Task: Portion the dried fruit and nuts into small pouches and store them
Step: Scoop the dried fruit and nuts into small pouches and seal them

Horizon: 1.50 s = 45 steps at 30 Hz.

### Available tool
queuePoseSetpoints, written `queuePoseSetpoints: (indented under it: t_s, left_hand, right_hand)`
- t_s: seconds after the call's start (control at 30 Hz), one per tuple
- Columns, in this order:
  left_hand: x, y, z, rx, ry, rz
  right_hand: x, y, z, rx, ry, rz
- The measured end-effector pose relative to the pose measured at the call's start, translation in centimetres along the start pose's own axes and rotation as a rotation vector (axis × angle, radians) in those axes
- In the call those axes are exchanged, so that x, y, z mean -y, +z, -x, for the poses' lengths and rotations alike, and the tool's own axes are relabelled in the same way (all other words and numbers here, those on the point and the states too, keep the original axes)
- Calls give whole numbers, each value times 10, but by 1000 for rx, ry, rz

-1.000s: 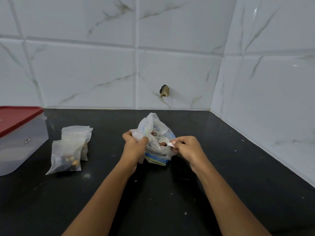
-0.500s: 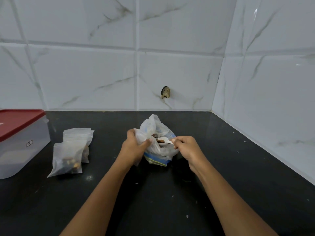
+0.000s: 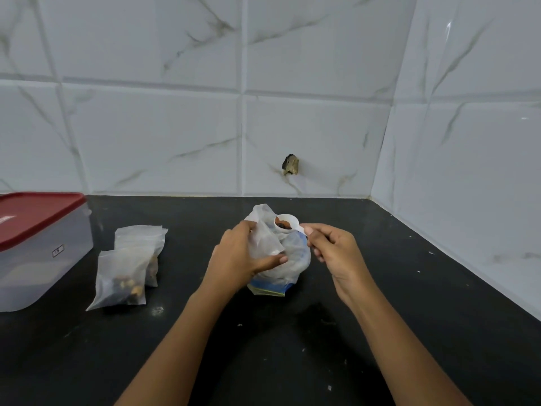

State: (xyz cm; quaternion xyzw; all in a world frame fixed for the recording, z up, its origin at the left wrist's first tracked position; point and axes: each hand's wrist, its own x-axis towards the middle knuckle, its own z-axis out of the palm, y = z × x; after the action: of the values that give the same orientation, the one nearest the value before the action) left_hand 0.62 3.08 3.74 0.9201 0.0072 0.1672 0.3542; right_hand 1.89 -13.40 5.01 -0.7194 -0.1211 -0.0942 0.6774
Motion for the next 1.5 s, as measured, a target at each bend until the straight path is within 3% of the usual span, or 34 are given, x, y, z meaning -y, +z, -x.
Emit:
queuePoseSetpoints:
  t_s: [0.17, 0.37, 0.43, 0.73, 1.1, 1.2, 1.4, 1.5]
  left_hand:
    - [2, -1, 2, -26, 29, -84]
    - [1, -1, 3, -71, 76, -79]
    - [3, -2, 3, -84, 81, -59]
    - [1, -3, 4, -73, 110, 93]
    - [-1, -4, 6, -71, 118, 236]
    - [1, -3, 5, -74, 99, 246]
    - [8, 0, 0, -77, 25, 174]
    - [10, 2, -2, -92, 1, 174]
  right_hand:
    - [0, 3, 3, 112, -87, 116]
    - [-8, 11, 3, 185, -538, 541]
    - [-9, 12, 3, 177, -615, 610]
    - [-5, 17, 5, -85, -931, 818]
    - [1, 18, 14, -247, -1210, 920]
    - [-3, 19, 11, -225, -1071, 757]
    - [0, 13, 9, -169, -367, 255]
    - [-2, 12, 7, -155, -183, 86]
